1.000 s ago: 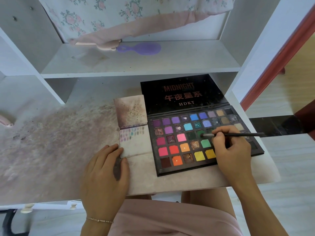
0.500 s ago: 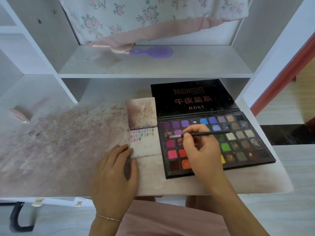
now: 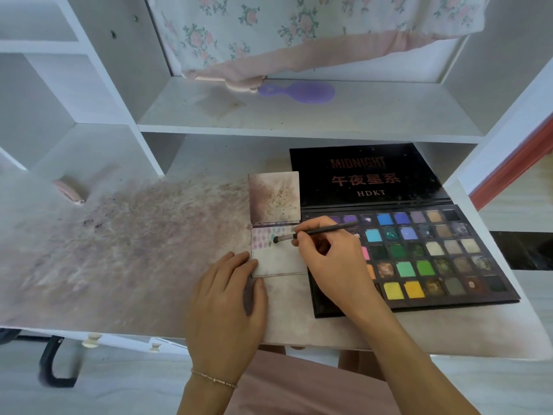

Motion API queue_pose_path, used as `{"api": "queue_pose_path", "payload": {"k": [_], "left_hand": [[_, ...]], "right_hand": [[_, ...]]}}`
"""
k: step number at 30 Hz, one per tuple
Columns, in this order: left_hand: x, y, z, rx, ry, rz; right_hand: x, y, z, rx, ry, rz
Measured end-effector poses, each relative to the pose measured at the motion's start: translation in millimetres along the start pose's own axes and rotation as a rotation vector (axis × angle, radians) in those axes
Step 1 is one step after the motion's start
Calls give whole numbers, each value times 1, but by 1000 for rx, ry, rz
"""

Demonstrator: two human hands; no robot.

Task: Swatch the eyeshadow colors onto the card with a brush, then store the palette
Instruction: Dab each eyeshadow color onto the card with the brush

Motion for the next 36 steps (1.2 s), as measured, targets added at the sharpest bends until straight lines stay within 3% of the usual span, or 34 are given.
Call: {"api": "queue_pose_path", "payload": {"k": [36], "left_hand": [[1,-2,-1,-12,-3,5]], "right_hand": [[-2,-3,1,53,11,-45]]}}
Point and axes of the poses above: each hand's wrist, its own z-axis towards the middle knuckle, its own y-axis out of the back of the hand, x = y × z, the point moved 4 cm from there along z, towards the middle knuckle, and after that the axes turned 10 degrees about -x, right-handed, at the moved point
